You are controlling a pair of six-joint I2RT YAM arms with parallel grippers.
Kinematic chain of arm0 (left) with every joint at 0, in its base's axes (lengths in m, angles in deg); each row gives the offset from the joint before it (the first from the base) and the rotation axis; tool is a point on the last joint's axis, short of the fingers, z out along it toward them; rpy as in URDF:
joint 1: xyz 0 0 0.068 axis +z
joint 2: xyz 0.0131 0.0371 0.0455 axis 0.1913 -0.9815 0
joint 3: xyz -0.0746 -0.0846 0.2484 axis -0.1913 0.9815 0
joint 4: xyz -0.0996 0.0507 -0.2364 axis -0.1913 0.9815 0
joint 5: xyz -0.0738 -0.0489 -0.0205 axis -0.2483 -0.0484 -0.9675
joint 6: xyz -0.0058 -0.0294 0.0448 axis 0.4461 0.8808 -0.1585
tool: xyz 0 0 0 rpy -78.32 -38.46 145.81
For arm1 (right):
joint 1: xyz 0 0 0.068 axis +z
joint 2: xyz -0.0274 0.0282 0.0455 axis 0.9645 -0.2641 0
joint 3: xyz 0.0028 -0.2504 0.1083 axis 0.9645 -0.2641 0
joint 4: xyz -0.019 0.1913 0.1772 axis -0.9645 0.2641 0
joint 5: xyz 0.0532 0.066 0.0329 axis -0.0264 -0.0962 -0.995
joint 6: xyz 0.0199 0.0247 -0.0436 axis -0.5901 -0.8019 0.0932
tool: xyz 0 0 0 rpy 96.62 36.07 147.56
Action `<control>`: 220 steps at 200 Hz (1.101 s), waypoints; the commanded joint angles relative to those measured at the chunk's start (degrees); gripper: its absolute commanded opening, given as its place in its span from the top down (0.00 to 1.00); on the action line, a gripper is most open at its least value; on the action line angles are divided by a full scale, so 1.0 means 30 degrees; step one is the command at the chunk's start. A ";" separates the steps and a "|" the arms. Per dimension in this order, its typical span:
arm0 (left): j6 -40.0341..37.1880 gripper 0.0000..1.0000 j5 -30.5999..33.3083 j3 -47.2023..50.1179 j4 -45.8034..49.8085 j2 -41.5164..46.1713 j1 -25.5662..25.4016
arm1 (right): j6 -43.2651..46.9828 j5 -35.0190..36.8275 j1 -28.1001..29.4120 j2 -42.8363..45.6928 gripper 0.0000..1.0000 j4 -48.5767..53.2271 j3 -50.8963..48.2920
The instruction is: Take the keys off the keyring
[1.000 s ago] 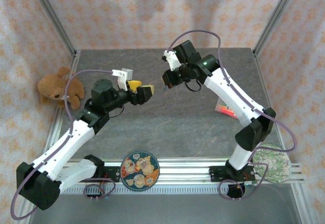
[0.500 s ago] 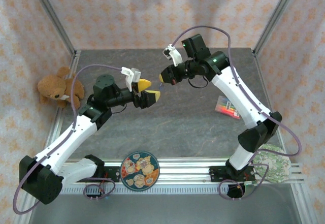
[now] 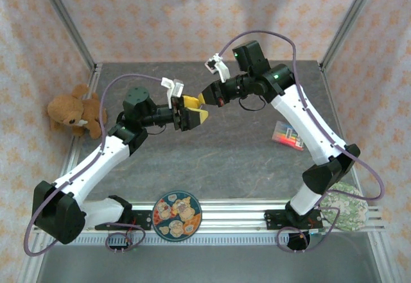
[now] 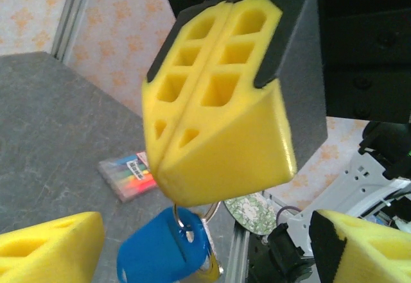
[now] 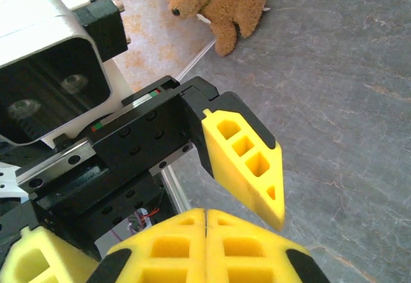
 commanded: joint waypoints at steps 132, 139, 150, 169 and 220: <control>-0.1289 0.63 -0.0645 -0.0756 0.2198 0.1258 -0.0177 | -0.0546 -0.0174 -0.0075 0.0152 1.00 -0.0172 0.1306; -0.1528 0.65 -0.0574 -0.0786 0.2492 0.1365 -0.0176 | -0.0540 -0.0147 -0.0075 0.0150 1.00 -0.0171 0.1282; -0.1818 0.68 -0.0414 -0.0853 0.2888 0.1499 -0.0178 | -0.0544 -0.0161 -0.0068 0.0148 1.00 -0.0171 0.1278; -0.2185 0.72 -0.0265 -0.0949 0.3435 0.1597 -0.0177 | -0.0580 -0.0146 -0.0075 0.0122 1.00 -0.0201 0.1262; -0.3368 0.86 0.0314 -0.1137 0.5212 0.1835 -0.0177 | -0.0535 -0.0088 -0.0083 0.0152 1.00 -0.0230 0.1177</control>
